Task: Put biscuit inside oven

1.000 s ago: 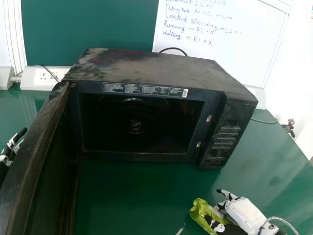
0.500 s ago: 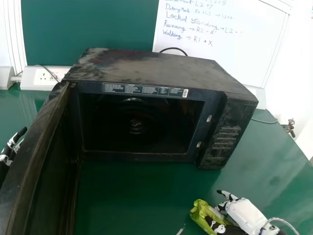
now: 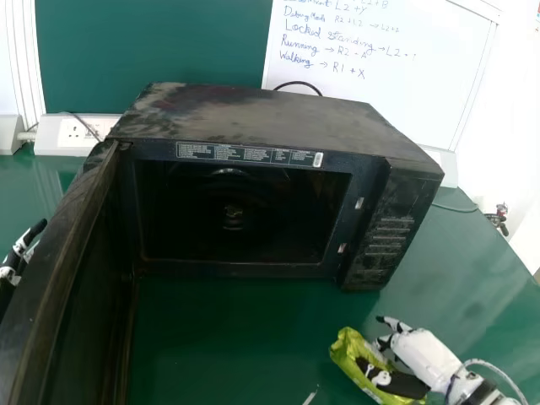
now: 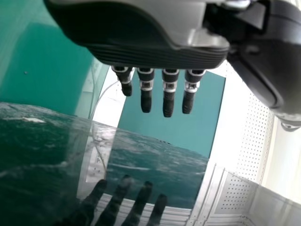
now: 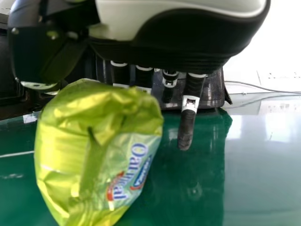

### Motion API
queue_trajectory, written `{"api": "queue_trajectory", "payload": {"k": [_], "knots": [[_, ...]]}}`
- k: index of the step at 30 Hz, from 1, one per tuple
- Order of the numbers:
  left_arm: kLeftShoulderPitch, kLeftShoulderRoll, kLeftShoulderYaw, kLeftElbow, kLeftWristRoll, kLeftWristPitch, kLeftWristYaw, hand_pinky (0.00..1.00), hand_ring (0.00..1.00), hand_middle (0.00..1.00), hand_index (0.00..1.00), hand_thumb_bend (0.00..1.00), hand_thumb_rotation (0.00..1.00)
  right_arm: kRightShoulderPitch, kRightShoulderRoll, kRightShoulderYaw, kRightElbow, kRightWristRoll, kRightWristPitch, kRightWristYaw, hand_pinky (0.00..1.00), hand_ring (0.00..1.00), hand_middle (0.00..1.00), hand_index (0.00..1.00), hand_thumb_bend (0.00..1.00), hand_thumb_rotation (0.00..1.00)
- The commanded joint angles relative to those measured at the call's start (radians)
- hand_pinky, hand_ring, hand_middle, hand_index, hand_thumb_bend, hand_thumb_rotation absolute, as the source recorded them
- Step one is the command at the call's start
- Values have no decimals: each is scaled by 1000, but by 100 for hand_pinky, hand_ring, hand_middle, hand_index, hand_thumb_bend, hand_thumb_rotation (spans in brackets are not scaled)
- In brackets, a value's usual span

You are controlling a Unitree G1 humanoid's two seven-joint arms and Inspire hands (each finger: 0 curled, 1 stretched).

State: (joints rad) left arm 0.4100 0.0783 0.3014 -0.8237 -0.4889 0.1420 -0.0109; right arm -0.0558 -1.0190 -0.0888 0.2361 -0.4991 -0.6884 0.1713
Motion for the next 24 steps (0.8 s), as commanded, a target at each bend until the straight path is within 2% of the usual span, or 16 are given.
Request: {"api": "queue_trajectory", "payload": {"k": [1,10,24], "knots": [[3,-1,-6,-5,10,-1,2,100,93,92,93,88,96,-26,14,5,-23,26,14,16,37,41,51,51,52,0],[1,-7,-13,-2,27,-4,5,100,93,92,93,88,96,-94,48,17,-79,50,100,82,36,41,50,51,52,0],[-4,-15,-18,-2,40,-1,6,100,93,92,93,88,97,-202,71,48,-93,43,113,118,36,41,48,52,52,0]]}}
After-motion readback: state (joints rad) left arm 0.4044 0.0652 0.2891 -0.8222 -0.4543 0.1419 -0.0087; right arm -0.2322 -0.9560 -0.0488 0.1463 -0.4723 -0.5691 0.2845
